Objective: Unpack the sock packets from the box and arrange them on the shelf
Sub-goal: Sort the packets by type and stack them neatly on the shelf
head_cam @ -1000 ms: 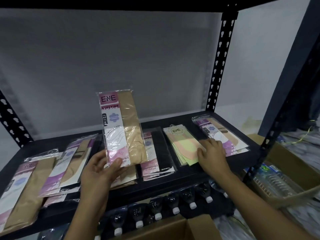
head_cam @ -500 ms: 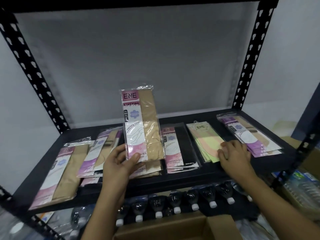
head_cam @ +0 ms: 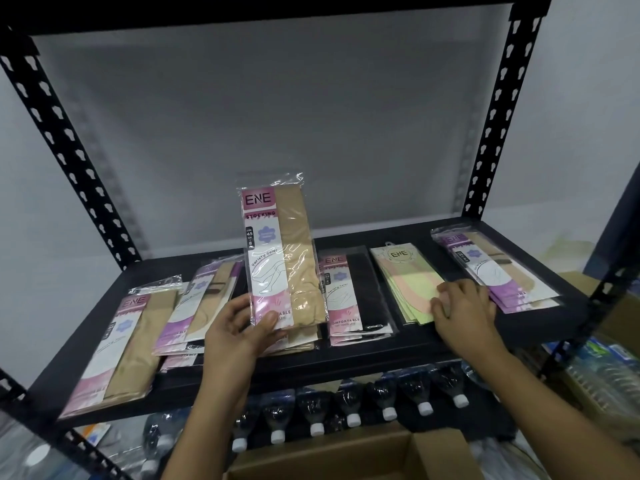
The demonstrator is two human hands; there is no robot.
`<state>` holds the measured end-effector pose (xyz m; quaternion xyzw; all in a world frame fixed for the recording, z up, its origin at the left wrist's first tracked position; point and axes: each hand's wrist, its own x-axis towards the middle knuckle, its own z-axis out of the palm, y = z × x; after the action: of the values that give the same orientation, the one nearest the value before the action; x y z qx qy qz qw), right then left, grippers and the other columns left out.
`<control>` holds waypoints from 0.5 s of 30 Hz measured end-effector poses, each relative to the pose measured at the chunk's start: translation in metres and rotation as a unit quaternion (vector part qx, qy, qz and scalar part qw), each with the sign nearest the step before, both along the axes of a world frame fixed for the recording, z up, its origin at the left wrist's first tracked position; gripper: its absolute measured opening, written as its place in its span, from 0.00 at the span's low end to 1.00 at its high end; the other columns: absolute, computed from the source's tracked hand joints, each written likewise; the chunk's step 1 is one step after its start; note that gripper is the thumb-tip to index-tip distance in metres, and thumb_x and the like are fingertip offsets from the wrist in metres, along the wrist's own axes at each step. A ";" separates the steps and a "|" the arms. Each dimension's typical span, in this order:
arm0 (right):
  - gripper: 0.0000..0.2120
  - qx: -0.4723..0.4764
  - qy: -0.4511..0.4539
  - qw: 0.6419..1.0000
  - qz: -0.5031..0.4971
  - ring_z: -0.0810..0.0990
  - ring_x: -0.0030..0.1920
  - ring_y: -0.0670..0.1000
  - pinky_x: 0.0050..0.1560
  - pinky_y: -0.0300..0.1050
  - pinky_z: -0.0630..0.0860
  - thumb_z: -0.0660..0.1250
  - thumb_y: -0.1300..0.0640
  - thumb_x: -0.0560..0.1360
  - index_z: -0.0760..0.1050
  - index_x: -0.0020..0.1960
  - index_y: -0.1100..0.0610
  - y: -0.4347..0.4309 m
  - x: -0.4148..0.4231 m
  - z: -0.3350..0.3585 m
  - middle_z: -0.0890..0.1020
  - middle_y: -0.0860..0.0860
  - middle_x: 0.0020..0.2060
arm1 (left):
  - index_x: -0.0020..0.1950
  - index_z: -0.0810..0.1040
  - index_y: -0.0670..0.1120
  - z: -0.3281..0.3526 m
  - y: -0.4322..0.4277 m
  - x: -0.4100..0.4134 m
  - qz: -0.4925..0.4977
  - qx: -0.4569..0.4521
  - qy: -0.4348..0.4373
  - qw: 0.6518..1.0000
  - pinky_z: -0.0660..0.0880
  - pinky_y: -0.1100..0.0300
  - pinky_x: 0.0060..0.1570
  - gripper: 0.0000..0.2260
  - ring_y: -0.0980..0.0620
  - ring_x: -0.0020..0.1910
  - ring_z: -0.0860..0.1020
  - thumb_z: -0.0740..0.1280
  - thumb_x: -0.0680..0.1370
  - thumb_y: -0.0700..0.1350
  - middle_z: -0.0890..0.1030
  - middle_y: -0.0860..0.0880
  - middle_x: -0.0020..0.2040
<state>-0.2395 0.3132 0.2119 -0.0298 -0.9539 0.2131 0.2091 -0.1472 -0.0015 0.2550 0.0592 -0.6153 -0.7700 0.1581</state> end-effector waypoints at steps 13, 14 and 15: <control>0.15 -0.010 -0.011 1.000 0.004 0.65 0.60 0.57 0.60 0.56 0.63 0.62 0.53 0.77 0.74 0.60 0.57 0.002 0.001 0.002 0.72 0.56 0.59 | 0.57 0.77 0.45 -0.003 0.000 -0.007 0.041 -0.011 -0.029 0.999 0.83 0.56 0.45 0.13 0.44 0.47 0.85 0.71 0.75 0.35 0.84 0.43 0.53; 0.15 -0.011 -0.012 1.000 0.004 0.65 0.60 0.57 0.60 0.55 0.63 0.62 0.53 0.77 0.74 0.60 0.57 0.003 0.001 0.002 0.72 0.56 0.59 | 0.55 0.78 0.47 -0.004 -0.001 -0.008 0.047 -0.019 -0.037 0.998 0.83 0.57 0.44 0.11 0.44 0.45 0.86 0.71 0.75 0.35 0.84 0.44 0.52; 0.15 -0.011 -0.012 1.000 0.004 0.65 0.60 0.57 0.60 0.55 0.63 0.62 0.53 0.77 0.74 0.60 0.57 0.003 0.001 0.002 0.72 0.56 0.59 | 0.52 0.78 0.48 -0.004 -0.002 -0.010 0.053 -0.026 -0.050 0.997 0.83 0.58 0.43 0.10 0.43 0.44 0.86 0.71 0.75 0.36 0.84 0.45 0.50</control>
<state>-0.2390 0.3157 0.2135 -0.0305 -0.9541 0.2238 0.1968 -0.1576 -0.0034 0.2506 0.1259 -0.6383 -0.7403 0.1691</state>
